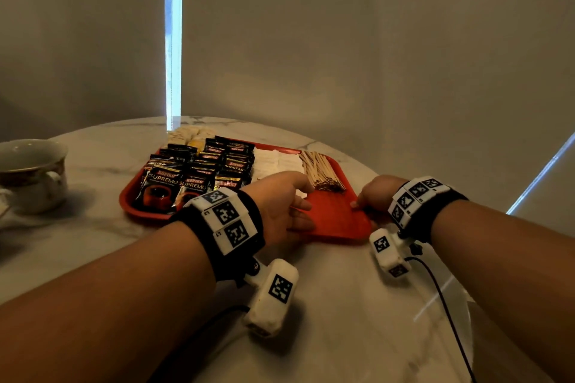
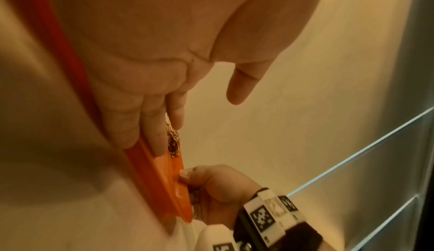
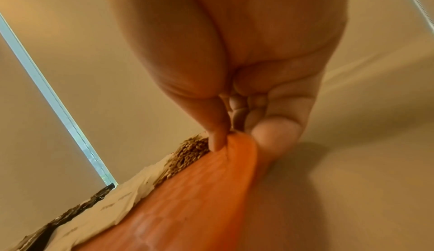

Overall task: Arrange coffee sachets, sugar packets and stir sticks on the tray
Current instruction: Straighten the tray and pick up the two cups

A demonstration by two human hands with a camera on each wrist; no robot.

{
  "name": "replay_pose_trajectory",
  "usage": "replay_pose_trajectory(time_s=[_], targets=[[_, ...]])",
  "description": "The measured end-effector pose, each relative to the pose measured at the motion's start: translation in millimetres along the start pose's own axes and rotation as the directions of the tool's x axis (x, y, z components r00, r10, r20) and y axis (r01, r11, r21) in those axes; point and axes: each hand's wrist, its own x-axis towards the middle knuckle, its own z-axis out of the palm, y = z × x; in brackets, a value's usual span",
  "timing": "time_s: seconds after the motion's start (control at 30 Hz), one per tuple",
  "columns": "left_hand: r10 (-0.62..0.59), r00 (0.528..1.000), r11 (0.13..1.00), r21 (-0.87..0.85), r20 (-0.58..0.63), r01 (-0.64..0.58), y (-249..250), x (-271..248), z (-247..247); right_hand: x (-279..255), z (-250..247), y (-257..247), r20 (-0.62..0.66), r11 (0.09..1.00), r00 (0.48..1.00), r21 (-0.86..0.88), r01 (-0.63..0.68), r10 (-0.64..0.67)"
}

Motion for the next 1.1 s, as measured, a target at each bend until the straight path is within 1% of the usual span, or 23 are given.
replay_pose_trajectory(time_s=[0.07, 0.13, 0.23, 0.37, 0.5, 0.6, 0.67, 0.73, 0.77, 0.83, 0.93, 1.0, 1.03, 1.1], targets=[[0.014, 0.999, 1.0, -0.008, -0.034, -0.015, 4.7, 2.1, -9.2, 4.6, 4.8, -7.7, -0.024, 0.998, 0.999, 0.051, 0.04, -0.039], [0.02, 0.998, 0.999, -0.026, -0.058, -0.022, 10.0, 4.0, -23.1, 9.0, 9.9, -17.3, 0.003, 0.989, 0.996, 0.119, 0.087, -0.088], [0.033, 0.996, 0.997, -0.065, -0.082, -0.039, 18.6, 4.4, -47.7, 17.4, 19.4, -35.8, 0.059, 0.98, 0.982, 0.1, 0.175, -0.181], [0.063, 0.983, 0.986, -0.142, -0.172, -0.088, 25.2, 5.5, -79.5, 38.5, 34.7, -58.0, 0.09, 0.961, 0.971, 0.188, 0.201, -0.221], [0.111, 0.96, 0.981, -0.13, -0.257, -0.148, 27.8, 7.9, -99.4, 62.7, 48.1, -84.1, 0.138, 0.956, 0.952, 0.149, 0.252, -0.273], [0.138, 0.934, 0.974, -0.127, -0.329, -0.189, 31.4, 7.7, -108.8, 75.4, 58.0, -106.0, 0.149, 0.944, 0.939, 0.159, 0.288, -0.311], [0.142, 0.904, 0.967, -0.137, -0.403, -0.213, 34.0, 7.7, -118.3, 76.9, 64.6, -117.8, 0.157, 0.931, 0.933, 0.232, 0.283, -0.323], [0.128, 0.864, 0.97, -0.121, -0.487, -0.211, 36.7, 7.1, -130.4, 78.7, 71.2, -123.4, 0.17, 0.89, 0.944, 0.413, 0.192, -0.283], [0.109, 0.854, 0.977, -0.102, -0.509, -0.186, 37.3, 6.5, -137.4, 79.6, 75.1, -124.1, 0.195, 0.851, 0.945, 0.508, 0.13, -0.261], [0.062, 0.872, 0.989, -0.085, -0.486, -0.118, 37.8, 3.3, -146.1, 81.4, 81.8, -121.0, 0.251, 0.772, 0.93, 0.633, 0.051, -0.268], [-0.007, 0.918, 0.991, -0.122, -0.396, -0.045, 37.1, -1.2, -150.4, 87.6, 86.8, -116.9, 0.251, 0.695, 0.925, 0.719, 0.02, -0.286], [-0.017, 0.931, 0.99, -0.134, -0.364, -0.034, 36.0, -0.9, -150.8, 85.1, 85.9, -115.4, 0.234, 0.708, 0.922, 0.704, 0.059, -0.309], [-0.013, 0.928, 0.989, -0.143, -0.373, -0.044, 35.4, 1.7, -151.8, 82.3, 84.8, -114.8, 0.233, 0.742, 0.92, 0.665, 0.086, -0.316], [0.026, 0.9, 0.983, -0.154, -0.436, -0.103, 33.9, 6.6, -151.2, 78.0, 83.3, -113.4, 0.229, 0.8, 0.92, 0.586, 0.132, -0.319]])
